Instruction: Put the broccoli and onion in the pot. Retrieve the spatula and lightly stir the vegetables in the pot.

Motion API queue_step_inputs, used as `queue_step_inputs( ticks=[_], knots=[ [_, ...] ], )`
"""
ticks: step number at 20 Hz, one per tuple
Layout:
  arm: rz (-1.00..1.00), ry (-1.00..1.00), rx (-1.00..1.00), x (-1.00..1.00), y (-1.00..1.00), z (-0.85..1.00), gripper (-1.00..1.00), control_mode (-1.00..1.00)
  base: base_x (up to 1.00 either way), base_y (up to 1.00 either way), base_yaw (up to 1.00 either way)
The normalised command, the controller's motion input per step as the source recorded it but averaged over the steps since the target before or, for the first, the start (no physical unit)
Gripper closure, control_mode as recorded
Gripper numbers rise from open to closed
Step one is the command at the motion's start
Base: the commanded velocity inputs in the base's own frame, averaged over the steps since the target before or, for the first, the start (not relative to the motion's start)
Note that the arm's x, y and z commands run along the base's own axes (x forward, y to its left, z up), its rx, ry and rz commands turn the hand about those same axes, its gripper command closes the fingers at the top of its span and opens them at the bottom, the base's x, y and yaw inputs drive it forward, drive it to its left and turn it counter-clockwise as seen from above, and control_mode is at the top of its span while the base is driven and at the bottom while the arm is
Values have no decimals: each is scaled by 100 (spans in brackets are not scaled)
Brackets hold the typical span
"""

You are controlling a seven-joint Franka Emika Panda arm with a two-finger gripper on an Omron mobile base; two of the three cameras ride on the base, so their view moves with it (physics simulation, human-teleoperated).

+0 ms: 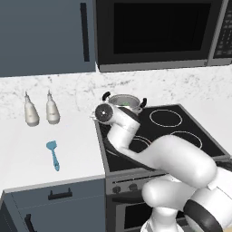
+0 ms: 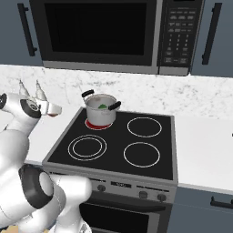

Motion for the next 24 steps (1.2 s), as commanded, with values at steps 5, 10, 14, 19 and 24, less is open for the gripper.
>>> queue_step_inputs(
  ticks=[5, 10, 14, 19, 24],
  knots=[
    [-8, 0, 7, 62, -86, 34, 100, -100, 0, 0, 0],
    [-3, -7, 1, 57, -45, -7, 100, -100, 0, 0, 0],
    [-1, -6, 0, 64, -20, -25, 100, -100, 0, 0, 0],
    [0, 0, 0, 80, -18, -15, 100, -100, 0, 0, 0],
    [0, 7, 2, 76, -3, -15, 100, -100, 0, 0, 0]
  ],
)
